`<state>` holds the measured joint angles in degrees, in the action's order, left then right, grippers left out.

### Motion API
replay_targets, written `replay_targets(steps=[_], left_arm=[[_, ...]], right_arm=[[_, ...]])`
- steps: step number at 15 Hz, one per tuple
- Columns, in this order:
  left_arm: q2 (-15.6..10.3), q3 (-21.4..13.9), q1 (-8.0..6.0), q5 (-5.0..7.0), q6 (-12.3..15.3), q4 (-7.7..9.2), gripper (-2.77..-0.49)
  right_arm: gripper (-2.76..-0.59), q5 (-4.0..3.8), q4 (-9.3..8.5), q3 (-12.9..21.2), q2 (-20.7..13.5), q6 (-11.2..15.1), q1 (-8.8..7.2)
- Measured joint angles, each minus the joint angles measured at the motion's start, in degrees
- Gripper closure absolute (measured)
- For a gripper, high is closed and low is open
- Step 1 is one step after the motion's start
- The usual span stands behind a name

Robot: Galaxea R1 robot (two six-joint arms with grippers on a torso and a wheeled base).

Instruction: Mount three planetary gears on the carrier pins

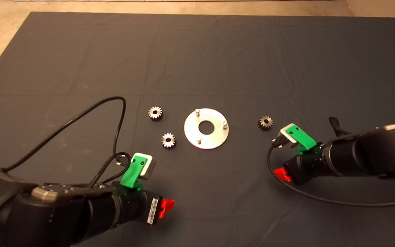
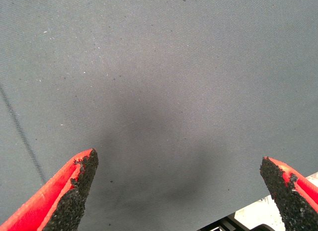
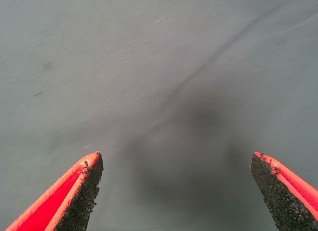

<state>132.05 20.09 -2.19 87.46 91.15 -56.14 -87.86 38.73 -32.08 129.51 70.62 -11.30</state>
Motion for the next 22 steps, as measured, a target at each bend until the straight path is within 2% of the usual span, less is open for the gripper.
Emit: replay_targets(steps=[4, 8, 10, 13, 14, 16, 22], left_arm=[[0.0, 0.0, 0.11, 0.00, 0.0, -0.11, -2.35], [0.2, 0.0, 0.13, 0.00, 0.0, -0.28, -2.35], [0.2, 0.0, 0.18, 0.00, 0.0, -0.30, -2.35], [0.2, 0.0, 0.49, 0.02, 0.0, -0.66, -2.35], [0.2, 0.0, 0.47, 0.00, 0.0, -0.76, -2.35], [0.3, 0.0, 0.49, 0.02, 0.0, -0.85, -2.35], [0.3, 0.0, 0.74, 0.00, 0.0, -1.08, -2.35]], right_arm=[[-2.21, 0.02, -1.43, -4.3, 0.3, -0.9, -2.05], [-2.21, 0.13, -4.30, -12.9, 1.3, -2.4, -3.19], [-2.21, 0.13, -5.80, -14.5, 1.4, -3.6, -4.85], [-2.21, 4.72, -8.48, -15.3, 1.9, -3.7, -5.36], [-2.21, 5.45, -9.15, -15.7, 2.3, -3.8, -5.93], [-2.21, 6.11, -9.21, -15.9, 2.8, -3.8, -7.00], [-2.21, 7.33, -9.41, -20.4, 3.6, -5.4, -6.95]])
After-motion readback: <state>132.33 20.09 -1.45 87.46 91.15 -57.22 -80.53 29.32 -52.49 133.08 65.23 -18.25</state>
